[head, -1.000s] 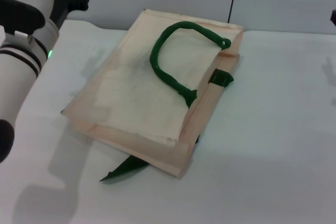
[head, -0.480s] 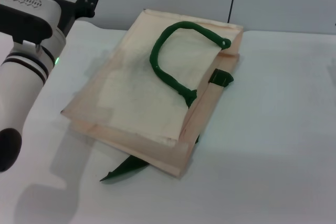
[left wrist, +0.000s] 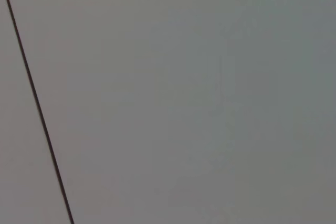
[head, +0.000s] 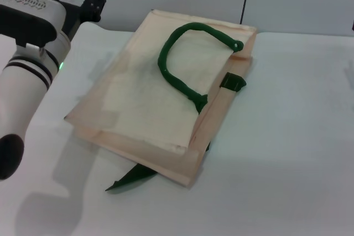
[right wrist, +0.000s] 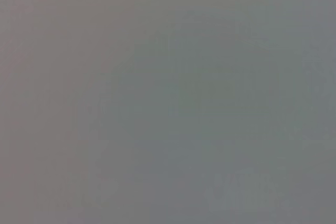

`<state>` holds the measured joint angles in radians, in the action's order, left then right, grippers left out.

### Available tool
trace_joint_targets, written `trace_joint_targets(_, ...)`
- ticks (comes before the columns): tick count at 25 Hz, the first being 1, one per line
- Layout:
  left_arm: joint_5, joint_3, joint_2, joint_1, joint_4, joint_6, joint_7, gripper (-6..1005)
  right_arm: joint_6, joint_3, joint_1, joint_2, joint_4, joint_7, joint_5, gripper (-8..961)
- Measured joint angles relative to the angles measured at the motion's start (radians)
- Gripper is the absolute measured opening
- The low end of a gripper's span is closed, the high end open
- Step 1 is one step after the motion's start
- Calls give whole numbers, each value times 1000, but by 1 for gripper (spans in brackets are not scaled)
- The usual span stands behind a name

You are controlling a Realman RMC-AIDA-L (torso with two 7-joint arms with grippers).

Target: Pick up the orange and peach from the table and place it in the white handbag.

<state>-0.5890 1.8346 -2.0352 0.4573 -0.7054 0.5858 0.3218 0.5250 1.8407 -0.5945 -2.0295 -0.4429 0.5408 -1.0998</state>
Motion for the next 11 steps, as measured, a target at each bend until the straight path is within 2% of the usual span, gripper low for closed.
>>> trace_joint_targets(11, 0, 0, 0, 6, 6, -1, -4, 553, 0, 8, -39, 0, 28, 10, -1, 848)
